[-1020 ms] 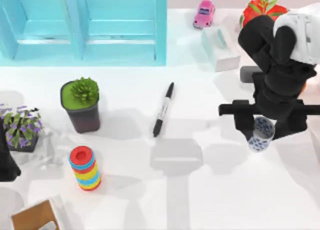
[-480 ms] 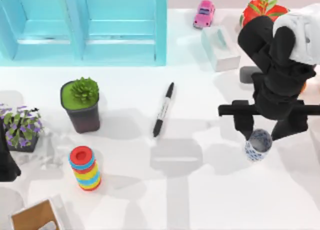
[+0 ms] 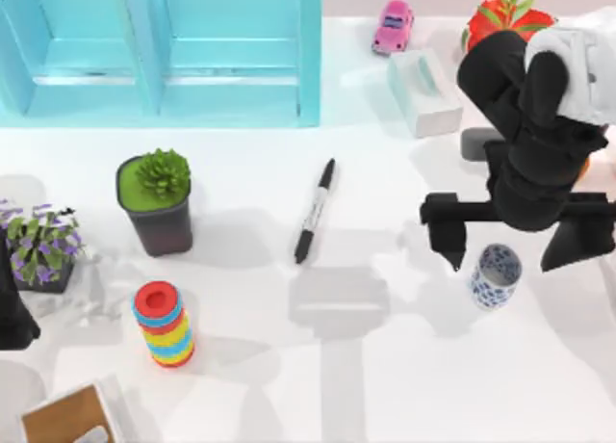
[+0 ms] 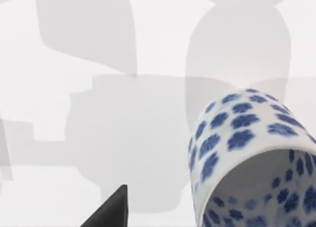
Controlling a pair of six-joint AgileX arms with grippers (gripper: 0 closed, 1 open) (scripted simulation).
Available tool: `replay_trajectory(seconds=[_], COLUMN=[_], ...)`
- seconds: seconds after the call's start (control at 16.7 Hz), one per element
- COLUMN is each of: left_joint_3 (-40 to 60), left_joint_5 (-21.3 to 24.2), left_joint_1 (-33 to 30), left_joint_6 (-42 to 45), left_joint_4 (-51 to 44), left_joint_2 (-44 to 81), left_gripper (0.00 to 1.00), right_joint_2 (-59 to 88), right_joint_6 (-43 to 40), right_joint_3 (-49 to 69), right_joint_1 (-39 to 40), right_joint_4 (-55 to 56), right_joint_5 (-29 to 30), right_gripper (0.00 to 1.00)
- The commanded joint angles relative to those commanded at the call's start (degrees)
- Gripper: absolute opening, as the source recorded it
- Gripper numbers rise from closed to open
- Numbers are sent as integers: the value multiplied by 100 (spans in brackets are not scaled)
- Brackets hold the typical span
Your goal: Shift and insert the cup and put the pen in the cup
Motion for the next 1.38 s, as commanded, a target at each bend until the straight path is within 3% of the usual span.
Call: replay_trajectory(seconds=[0.48, 1.02, 1.38], left_joint_3=[0, 0, 0], left_joint_5=[0, 0, 0], left_joint_1=[0, 0, 0], left_joint_6=[0, 0, 0], left_joint_4=[0, 0, 0], left_joint_2=[0, 0, 0], left_gripper=[100, 100, 100], right_joint_2=[29, -60, -124], right_joint_6=[17, -18, -36], right_joint_3=[225, 2940, 3281], right_joint_1=[-13, -28, -43], right_joint_4=[-225, -3055, -3404], right_joint_5=[1, 4, -1], right_gripper=[100, 100, 100])
